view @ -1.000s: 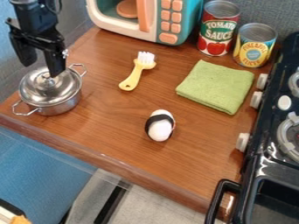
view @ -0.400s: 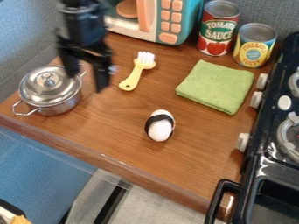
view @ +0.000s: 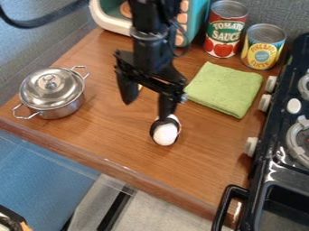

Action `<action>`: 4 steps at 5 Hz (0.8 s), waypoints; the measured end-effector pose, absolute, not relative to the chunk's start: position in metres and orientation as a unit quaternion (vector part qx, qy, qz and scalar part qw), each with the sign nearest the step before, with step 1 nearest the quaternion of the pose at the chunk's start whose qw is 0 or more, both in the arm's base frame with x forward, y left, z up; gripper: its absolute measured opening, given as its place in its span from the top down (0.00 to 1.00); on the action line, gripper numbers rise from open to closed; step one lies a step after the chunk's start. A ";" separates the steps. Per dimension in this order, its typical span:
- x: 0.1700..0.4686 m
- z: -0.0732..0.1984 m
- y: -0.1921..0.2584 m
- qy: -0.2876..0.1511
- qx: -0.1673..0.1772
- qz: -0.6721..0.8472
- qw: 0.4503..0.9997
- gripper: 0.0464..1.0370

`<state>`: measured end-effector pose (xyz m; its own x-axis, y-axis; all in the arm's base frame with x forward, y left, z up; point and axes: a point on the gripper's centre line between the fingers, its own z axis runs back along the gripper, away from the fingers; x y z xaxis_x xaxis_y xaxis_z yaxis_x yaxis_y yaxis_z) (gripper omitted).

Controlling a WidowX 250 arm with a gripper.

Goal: Move the white object to the left side of the yellow brush

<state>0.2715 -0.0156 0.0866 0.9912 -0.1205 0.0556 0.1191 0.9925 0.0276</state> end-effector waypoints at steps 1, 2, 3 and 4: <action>0.273 0.066 -0.035 -0.023 -0.001 -0.039 0.999 0.04; 0.274 0.050 -0.039 -0.010 0.016 -0.039 0.999 0.04; 0.277 0.034 -0.036 -0.002 0.030 -0.038 0.999 0.04; 0.276 0.027 -0.034 0.006 0.038 -0.041 0.998 0.08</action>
<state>0.2764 -0.0338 0.0272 0.9966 -0.0814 -0.0160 0.0824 0.9937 0.0762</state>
